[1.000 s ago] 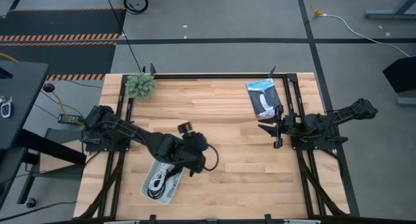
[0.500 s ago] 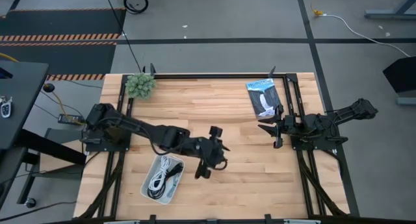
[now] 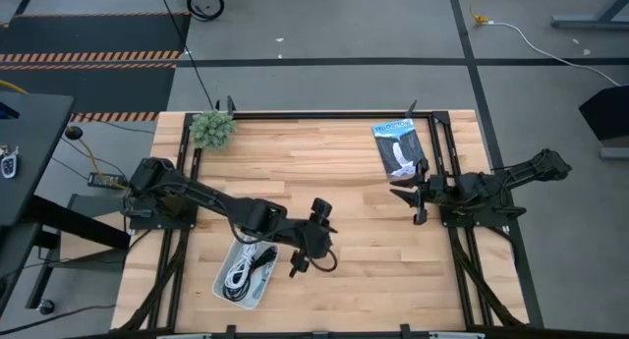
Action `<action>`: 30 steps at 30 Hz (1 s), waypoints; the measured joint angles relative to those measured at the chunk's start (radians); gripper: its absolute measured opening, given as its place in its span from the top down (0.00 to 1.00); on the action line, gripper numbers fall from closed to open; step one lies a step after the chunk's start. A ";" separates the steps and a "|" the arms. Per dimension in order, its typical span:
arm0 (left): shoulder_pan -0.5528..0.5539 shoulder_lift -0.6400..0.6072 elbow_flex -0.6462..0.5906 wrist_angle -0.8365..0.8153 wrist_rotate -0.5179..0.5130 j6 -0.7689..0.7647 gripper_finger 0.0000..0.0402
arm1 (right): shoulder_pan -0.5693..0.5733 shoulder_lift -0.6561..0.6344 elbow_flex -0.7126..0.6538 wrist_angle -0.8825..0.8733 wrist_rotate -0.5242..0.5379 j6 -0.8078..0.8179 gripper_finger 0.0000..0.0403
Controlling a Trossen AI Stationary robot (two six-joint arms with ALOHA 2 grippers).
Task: Pick and place USB-C Cables
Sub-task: Return to Home Position
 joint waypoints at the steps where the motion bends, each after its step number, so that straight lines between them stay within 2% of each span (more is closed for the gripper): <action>1: 0.002 -0.007 -0.001 -0.007 -0.022 0.001 0.57 | 0.000 0.000 0.000 -0.003 0.000 0.000 0.76; 5: 0.015 -0.056 -0.001 -0.024 -0.032 0.007 0.57 | 0.000 0.001 0.000 -0.051 0.000 0.000 0.76; 10: 0.010 -0.112 -0.001 -0.120 0.016 -0.019 0.57 | 0.000 0.006 0.000 -0.087 0.000 0.000 0.76; 15: 0.010 -0.142 -0.001 -0.193 0.107 -0.041 0.57 | 0.000 0.009 0.000 -0.140 0.000 0.000 0.76; 21: 0.009 -0.142 -0.007 -0.206 0.229 -0.026 0.57 | 0.000 0.008 0.000 -0.132 0.000 0.000 0.76; 25: -0.002 -0.164 -0.095 -0.165 0.289 -0.021 0.57 | 0.000 0.009 0.000 -0.132 0.000 0.000 0.76; 30: -0.047 -0.226 -0.220 -0.174 0.290 -0.079 0.57 | 0.000 0.009 0.000 -0.131 0.000 0.000 0.76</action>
